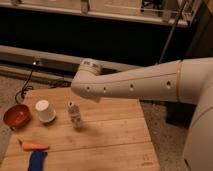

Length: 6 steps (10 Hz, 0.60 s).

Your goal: Knock the bottle over

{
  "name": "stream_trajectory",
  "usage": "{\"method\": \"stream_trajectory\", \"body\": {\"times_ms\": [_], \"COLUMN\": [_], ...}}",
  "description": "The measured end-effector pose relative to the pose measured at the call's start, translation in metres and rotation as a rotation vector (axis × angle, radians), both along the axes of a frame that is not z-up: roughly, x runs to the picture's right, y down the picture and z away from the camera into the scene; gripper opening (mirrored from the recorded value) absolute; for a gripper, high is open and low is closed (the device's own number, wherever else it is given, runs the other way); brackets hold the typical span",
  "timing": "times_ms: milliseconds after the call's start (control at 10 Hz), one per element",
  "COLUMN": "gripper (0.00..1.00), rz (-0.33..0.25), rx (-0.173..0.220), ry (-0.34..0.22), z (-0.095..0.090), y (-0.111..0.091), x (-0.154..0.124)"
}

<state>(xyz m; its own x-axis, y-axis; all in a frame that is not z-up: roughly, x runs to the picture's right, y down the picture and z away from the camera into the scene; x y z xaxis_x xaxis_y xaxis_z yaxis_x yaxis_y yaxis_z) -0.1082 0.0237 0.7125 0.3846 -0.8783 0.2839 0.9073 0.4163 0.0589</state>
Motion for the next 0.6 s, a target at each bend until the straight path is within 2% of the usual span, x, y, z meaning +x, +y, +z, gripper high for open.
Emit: {"method": "stream_trajectory", "body": {"times_ms": [600], "gripper": [0.80], "rz": [0.000], "rx": [-0.001], "ry": [0.000], "z": [0.0004], "y": [0.0002], "x": [0.0000]}}
